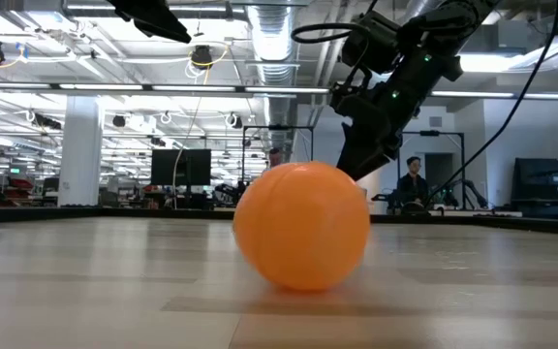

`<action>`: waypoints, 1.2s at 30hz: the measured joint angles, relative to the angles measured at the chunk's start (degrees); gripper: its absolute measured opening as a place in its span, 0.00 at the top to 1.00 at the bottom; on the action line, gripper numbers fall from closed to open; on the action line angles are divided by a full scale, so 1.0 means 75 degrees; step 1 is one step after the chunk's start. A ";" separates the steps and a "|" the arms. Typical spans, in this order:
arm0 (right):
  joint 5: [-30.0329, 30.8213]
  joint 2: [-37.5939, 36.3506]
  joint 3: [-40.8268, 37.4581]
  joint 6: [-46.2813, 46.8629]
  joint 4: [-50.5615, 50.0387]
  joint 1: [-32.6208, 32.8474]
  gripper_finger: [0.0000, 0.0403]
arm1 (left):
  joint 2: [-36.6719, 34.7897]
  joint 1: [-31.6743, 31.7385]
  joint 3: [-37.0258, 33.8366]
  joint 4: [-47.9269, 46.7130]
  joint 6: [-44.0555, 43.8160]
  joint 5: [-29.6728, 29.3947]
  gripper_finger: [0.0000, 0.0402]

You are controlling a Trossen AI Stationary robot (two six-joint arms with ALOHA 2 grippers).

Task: Pick and placing Produce into tupperware
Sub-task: Put the orange into the transparent container

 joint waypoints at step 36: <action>-0.1246 0.0451 0.1141 0.2205 0.1343 0.4139 0.41 | 0.0009 0.0003 0.0000 -0.0070 0.0718 0.0827 0.52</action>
